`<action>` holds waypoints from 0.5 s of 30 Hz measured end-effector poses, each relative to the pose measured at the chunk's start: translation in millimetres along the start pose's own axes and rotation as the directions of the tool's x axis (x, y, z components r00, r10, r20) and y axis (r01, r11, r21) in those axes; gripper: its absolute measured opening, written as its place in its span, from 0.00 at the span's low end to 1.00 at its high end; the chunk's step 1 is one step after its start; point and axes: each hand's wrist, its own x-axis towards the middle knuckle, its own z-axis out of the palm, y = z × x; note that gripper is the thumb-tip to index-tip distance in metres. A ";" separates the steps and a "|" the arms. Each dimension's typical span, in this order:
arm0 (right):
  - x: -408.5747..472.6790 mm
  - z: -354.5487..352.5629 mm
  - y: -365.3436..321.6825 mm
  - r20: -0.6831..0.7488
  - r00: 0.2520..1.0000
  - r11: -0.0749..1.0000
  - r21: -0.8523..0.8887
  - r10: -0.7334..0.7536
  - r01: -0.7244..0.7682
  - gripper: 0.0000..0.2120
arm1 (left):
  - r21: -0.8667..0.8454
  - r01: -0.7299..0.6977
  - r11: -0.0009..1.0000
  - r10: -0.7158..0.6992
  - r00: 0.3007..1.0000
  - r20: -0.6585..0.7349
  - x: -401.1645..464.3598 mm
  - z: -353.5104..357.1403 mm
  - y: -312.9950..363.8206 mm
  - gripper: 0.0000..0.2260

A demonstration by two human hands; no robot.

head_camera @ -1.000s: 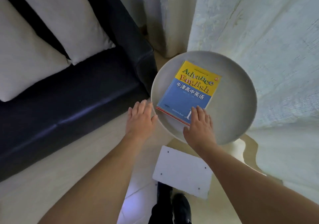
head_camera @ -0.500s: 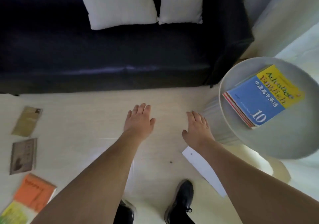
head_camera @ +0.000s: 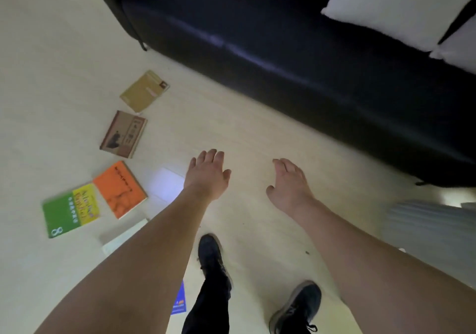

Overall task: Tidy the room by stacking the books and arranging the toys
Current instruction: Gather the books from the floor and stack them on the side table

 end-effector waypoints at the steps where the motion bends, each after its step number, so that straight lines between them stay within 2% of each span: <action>1: 7.3 3.1 -25.8 0.018 0.999 0.999 -0.013 -0.030 0.031 0.35 | -0.010 0.031 0.999 -0.031 1.000 0.001 -2.5 -1.3 -23.9 0.27; 6: 47.5 16.3 -142.0 0.069 0.985 0.984 -0.066 -0.159 0.164 0.34 | -0.088 0.148 0.985 -0.151 0.988 -0.029 -4.9 -7.4 -127.7 0.26; 11: 72.8 30.3 -210.4 0.147 0.967 0.966 -0.124 -0.208 0.227 0.34 | -0.175 0.252 0.952 -0.258 0.966 -0.013 -10.5 -7.9 -198.1 0.25; 15: 95.9 44.6 -256.5 0.245 0.937 0.943 -0.159 -0.248 0.291 0.34 | -0.270 0.379 0.885 -0.384 0.923 0.035 -10.5 -4.3 -247.4 0.25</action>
